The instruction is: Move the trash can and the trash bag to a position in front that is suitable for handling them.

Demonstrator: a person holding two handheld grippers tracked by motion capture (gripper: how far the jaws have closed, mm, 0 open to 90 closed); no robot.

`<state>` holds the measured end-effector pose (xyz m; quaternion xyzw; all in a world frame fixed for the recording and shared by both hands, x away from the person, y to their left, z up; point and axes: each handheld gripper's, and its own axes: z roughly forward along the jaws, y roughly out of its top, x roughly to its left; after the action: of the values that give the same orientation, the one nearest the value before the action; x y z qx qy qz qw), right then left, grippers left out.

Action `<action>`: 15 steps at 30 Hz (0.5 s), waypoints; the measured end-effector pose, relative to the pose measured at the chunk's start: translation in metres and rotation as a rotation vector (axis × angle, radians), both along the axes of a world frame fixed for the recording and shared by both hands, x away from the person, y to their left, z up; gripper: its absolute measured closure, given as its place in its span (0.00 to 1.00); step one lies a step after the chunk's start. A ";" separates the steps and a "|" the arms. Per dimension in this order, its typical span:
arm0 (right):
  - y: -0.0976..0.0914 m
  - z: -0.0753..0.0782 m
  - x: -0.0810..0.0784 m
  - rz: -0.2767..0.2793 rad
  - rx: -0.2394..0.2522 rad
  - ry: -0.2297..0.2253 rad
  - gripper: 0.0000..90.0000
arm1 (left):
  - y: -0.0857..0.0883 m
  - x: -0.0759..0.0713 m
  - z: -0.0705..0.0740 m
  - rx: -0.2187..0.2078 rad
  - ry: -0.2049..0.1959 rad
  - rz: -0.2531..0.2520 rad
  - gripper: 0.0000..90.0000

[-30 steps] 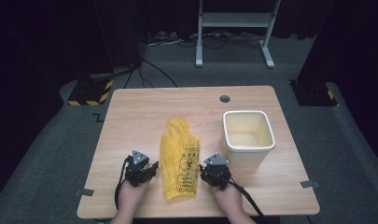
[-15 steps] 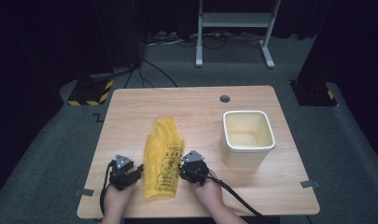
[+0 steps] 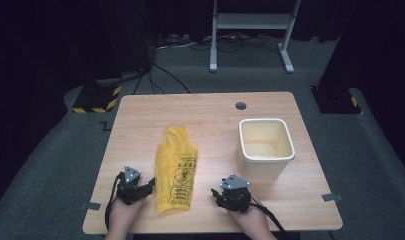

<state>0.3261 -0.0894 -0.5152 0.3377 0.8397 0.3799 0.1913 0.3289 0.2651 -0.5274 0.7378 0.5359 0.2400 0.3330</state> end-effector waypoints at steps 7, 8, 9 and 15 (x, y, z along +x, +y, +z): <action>-0.047 0.006 -0.019 -0.046 0.035 -0.013 0.48 | 0.005 -0.009 0.000 -0.030 0.004 -0.008 0.36; -0.061 0.007 -0.023 -0.072 0.035 -0.020 0.46 | 0.004 -0.013 0.000 -0.026 0.003 -0.006 0.36; -0.067 0.007 -0.025 -0.081 0.037 -0.022 0.46 | 0.004 -0.014 0.000 -0.018 0.003 -0.010 0.35; -0.098 0.008 -0.029 -0.130 0.082 -0.022 0.35 | 0.000 -0.014 0.000 0.003 0.008 -0.014 0.30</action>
<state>0.2969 -0.1875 -0.5076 0.3949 0.7975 0.4044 0.2111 0.3148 0.2646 -0.5278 0.7431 0.5316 0.2352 0.3315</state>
